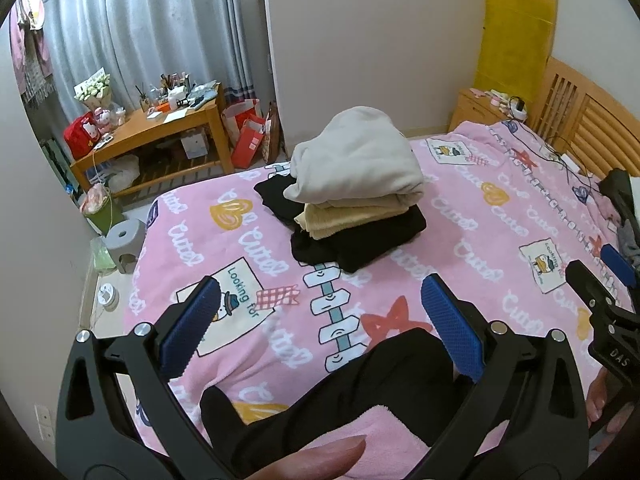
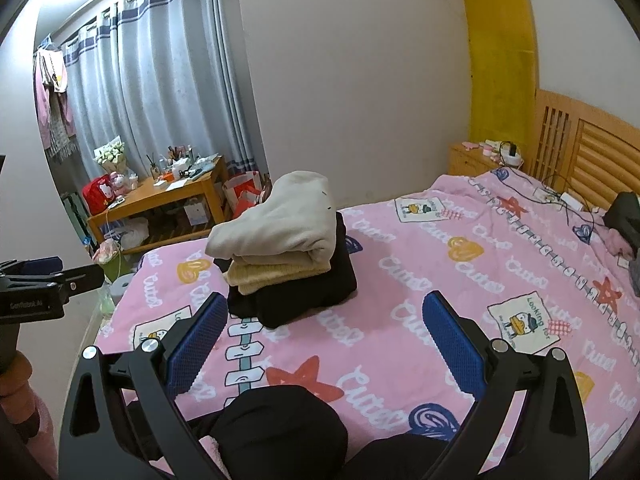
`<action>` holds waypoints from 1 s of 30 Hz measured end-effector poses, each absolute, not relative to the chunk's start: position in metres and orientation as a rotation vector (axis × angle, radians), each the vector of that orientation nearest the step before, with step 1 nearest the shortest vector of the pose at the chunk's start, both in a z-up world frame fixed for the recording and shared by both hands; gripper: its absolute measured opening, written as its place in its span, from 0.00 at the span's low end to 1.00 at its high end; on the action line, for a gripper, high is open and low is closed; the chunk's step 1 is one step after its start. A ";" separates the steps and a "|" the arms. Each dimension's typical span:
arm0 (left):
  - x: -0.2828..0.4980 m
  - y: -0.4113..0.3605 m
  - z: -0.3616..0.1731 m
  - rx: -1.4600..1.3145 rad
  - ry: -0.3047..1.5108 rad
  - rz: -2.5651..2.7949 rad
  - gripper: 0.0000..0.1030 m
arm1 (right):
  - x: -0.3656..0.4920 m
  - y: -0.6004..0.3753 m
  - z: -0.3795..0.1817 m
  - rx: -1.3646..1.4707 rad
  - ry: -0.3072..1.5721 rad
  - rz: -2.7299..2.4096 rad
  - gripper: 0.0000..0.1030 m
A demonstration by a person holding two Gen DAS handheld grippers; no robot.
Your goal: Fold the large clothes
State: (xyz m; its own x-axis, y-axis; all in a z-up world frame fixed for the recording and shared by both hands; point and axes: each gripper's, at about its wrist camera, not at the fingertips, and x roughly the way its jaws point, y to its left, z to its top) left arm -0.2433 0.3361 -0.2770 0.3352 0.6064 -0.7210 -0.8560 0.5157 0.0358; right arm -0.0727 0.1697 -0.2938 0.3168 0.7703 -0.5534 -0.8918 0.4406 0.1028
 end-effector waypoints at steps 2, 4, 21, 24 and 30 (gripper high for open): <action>-0.242 0.336 -0.277 -0.380 0.751 0.986 0.95 | -0.073 0.170 -0.294 -0.237 0.585 1.108 0.92; -0.241 0.336 -0.277 -0.377 0.756 0.983 0.95 | -0.073 0.170 -0.294 -0.237 0.584 1.109 0.92; -0.239 0.339 -0.279 -0.376 0.731 1.008 0.95 | -0.069 0.174 -0.295 -0.225 0.595 1.118 0.92; -0.241 0.342 -0.280 -0.390 0.732 1.014 0.95 | -0.068 0.178 -0.297 -0.221 0.611 1.120 0.92; -0.243 0.346 -0.281 -0.404 0.734 1.028 0.95 | -0.067 0.181 -0.300 -0.219 0.623 1.123 0.92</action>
